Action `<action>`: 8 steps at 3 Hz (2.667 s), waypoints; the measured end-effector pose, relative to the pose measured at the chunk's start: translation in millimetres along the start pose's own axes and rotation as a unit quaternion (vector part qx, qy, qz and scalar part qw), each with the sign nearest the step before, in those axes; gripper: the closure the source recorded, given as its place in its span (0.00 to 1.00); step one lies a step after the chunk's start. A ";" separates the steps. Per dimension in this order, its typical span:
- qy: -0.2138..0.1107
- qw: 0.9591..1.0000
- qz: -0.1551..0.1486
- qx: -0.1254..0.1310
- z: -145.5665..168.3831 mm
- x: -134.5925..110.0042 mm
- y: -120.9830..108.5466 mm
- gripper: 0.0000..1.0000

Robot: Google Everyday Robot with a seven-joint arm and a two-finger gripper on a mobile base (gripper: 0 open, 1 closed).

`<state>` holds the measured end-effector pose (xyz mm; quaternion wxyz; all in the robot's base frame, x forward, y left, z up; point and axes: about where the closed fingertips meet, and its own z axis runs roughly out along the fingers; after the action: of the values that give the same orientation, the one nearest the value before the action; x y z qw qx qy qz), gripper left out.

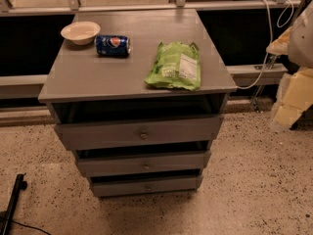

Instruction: Open top drawer

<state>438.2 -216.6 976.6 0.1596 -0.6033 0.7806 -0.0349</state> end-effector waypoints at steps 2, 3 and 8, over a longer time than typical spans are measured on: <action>-0.002 1.000 -0.010 0.003 4.5 -3.2 -0.3 0.00; -0.023 0.997 -0.071 0.020 29.4 -2.9 27.6 0.00; -0.018 0.991 -0.134 0.021 95.6 -16.9 30.7 0.00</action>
Offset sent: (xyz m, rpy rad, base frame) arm 0.0053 0.0061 -0.0136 -0.0079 0.0030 0.0437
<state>441.2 -179.0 882.0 0.1800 -0.6992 0.6892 -0.0614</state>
